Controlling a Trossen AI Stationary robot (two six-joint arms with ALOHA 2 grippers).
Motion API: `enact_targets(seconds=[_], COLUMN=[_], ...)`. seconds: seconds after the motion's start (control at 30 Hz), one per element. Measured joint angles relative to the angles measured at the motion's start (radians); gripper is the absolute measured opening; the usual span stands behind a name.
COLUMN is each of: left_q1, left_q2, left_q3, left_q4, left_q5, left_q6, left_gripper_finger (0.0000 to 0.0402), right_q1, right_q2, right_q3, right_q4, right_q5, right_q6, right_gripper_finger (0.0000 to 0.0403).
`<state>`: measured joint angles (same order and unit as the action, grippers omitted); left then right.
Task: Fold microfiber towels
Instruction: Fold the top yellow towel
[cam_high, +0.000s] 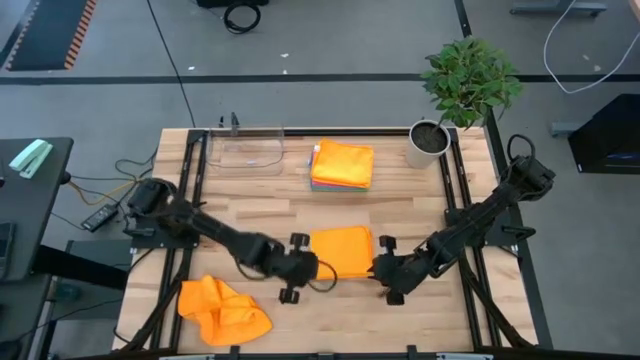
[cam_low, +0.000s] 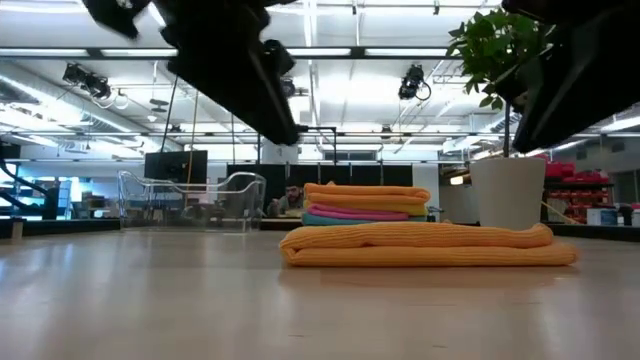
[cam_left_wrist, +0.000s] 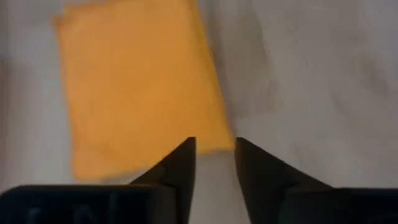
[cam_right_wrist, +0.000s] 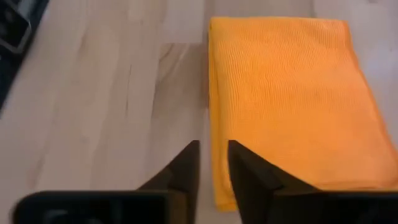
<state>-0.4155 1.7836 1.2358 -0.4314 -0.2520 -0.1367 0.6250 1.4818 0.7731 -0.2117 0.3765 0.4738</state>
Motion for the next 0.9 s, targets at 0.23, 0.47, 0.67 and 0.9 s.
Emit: enact_targets(seconds=[0.23,0.47,0.67,0.9], left_q1=[-0.055,-0.057,-0.046,-0.061], left_q2=[0.148,0.211,0.214,0.209], left_q3=[0.000,0.001,0.001,0.001], left_q4=[0.169,0.143,0.133,0.123], left_q5=[-0.068,-0.079,-0.089,-0.090], left_q6=[0.076,0.119,0.116,0.096], left_gripper_finger=[0.0218,0.0267,0.0252,0.0225], right_q1=[-0.001,-0.038,-0.060,-0.052], right_q2=[0.000,0.053,0.151,0.174], right_q3=[-0.009,-0.013,-0.013,-0.013], right_q4=[-0.025,-0.030,-0.013,-0.007], right_q5=[-0.001,-0.010,-0.038,-0.042], right_q6=[-0.206,-0.318,-0.321,-0.286], right_gripper_finger=[0.0194,0.0245,0.0243,0.0243])
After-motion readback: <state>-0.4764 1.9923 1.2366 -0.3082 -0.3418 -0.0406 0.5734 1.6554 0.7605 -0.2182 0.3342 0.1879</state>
